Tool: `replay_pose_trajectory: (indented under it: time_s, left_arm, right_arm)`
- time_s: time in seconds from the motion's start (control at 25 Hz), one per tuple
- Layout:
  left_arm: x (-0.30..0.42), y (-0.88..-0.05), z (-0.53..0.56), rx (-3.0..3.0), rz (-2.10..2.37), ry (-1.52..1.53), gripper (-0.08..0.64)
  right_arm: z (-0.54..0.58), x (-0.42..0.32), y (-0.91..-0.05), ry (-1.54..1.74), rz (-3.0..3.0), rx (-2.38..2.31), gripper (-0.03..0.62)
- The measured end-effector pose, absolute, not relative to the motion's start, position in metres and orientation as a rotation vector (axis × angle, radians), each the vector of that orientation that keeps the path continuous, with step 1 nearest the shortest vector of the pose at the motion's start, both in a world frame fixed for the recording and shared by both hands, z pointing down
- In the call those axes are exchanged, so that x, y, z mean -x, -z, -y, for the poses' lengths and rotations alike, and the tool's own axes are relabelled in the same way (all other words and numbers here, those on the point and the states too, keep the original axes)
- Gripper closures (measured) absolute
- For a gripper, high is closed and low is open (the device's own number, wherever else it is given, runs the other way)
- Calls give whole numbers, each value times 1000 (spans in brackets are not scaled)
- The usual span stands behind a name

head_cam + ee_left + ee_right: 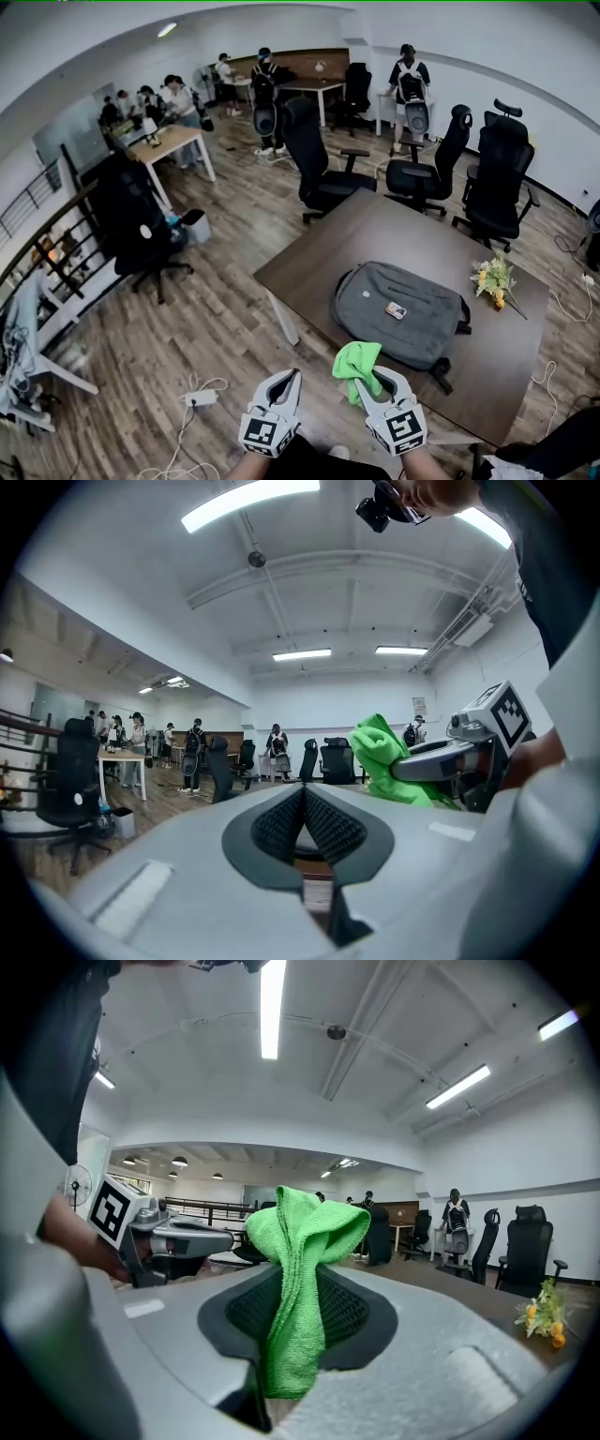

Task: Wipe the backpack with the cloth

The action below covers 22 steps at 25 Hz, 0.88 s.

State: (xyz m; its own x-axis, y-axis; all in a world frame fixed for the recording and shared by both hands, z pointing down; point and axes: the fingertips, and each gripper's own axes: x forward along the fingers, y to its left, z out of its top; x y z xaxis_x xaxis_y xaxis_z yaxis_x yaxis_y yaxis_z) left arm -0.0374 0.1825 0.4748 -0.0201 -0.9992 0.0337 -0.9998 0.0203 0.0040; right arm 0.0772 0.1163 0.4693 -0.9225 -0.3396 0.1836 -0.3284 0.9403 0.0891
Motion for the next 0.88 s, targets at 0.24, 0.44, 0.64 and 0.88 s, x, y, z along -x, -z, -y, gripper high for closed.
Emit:
replay_pose_trajectory:
  time_s: [0.24, 0.44, 0.64, 0.88]
  left_arm:
    - [52, -477, -156, -2195, 2206, -29, 541]
    - [77, -477, -119, -2235, 2175, -36, 541]
    - [107, -465, -75, -2275, 2143, -33, 541]
    - [146, -466, -25, -2337, 2066, -22, 541]
  right_arm:
    - [-95, -67, -477, 72, 2866, -500, 491]
    - [-56, -43, -477, 64, 2877, -566, 491]
    - [-19, -13, -456, 115, 2881, -637, 489]
    - [19, 30, -456, 104, 2849, -698, 489]
